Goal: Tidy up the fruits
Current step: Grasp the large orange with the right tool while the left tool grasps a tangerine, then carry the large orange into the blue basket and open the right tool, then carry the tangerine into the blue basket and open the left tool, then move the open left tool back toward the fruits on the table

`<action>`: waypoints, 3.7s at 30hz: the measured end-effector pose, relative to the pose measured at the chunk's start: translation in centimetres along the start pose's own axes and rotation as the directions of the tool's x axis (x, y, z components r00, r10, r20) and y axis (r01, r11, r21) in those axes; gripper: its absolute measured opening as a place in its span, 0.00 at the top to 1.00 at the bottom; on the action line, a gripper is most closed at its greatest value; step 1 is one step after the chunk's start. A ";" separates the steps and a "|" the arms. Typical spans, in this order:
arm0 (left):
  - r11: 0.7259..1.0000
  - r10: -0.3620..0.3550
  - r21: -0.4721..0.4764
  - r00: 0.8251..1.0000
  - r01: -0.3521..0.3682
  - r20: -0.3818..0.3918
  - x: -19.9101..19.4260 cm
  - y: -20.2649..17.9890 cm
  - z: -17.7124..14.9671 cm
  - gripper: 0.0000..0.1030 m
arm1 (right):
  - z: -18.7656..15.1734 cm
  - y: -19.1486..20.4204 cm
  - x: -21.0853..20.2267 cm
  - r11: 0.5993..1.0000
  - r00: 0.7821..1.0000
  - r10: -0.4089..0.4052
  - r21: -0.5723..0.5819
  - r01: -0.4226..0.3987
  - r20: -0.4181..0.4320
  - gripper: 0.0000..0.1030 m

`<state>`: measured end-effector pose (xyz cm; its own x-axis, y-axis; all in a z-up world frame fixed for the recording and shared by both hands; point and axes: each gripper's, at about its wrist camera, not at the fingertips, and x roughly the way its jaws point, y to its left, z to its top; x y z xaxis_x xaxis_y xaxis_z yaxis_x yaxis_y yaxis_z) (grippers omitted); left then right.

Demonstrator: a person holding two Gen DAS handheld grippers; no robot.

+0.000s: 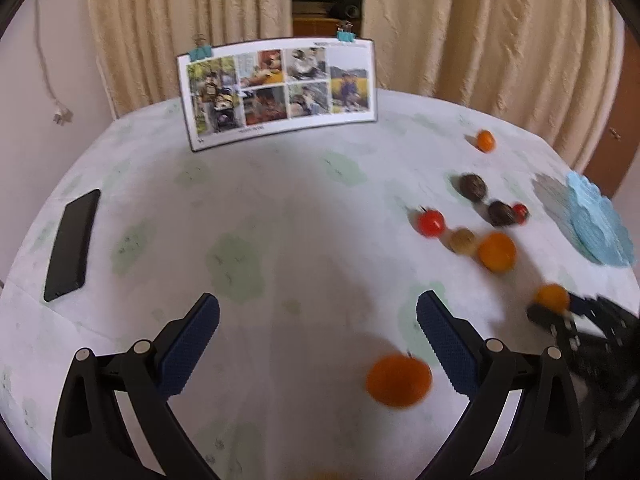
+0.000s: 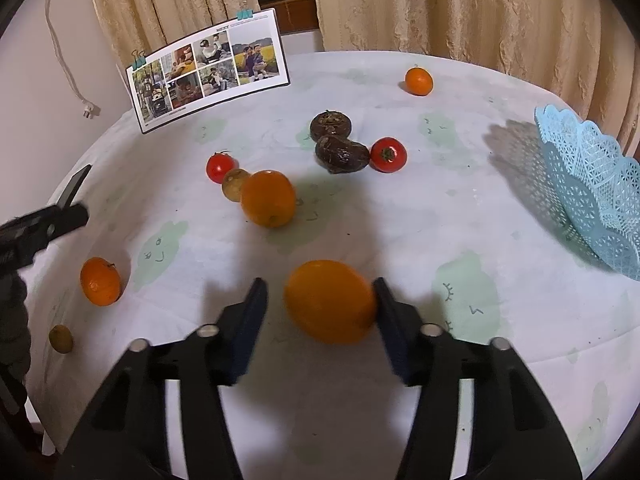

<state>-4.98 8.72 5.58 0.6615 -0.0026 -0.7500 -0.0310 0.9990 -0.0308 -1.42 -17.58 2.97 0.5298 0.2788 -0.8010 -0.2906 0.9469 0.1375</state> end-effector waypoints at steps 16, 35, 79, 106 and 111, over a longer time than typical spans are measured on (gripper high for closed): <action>0.989 -0.126 0.068 0.985 0.135 -0.120 1.7 -3.5 -3.5 0.32 | -0.3 -1.9 -3.4 0.998 0.996 -0.004 0.059 -0.002 0.089 0.57; 0.988 -0.112 0.098 0.988 0.122 -0.102 1.6 -5.2 -2.3 0.61 | 2.0 -14.1 -9.9 0.926 0.927 -0.248 0.350 0.142 0.282 0.57; 0.744 -0.465 0.476 0.875 0.469 -0.136 3.9 -37.1 6.9 0.60 | -4.4 -25.0 -13.5 0.644 0.702 -0.636 0.722 0.254 0.320 0.35; 0.913 -0.250 0.356 0.962 0.198 0.106 -3.6 -19.2 10.0 0.18 | -4.9 -24.9 -14.3 0.638 0.681 -0.642 0.737 0.222 0.351 0.27; 0.955 -0.158 0.275 0.975 0.110 0.156 -6.4 -13.0 8.8 0.18 | -4.7 -24.9 -14.0 0.653 0.696 -0.624 0.726 0.216 0.354 0.27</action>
<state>-2.21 -3.87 16.57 0.7669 -0.1533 -0.6232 0.2498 0.9658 0.0698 -5.37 -45.85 8.05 0.8325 -0.3406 -0.4370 0.5033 0.7947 0.3393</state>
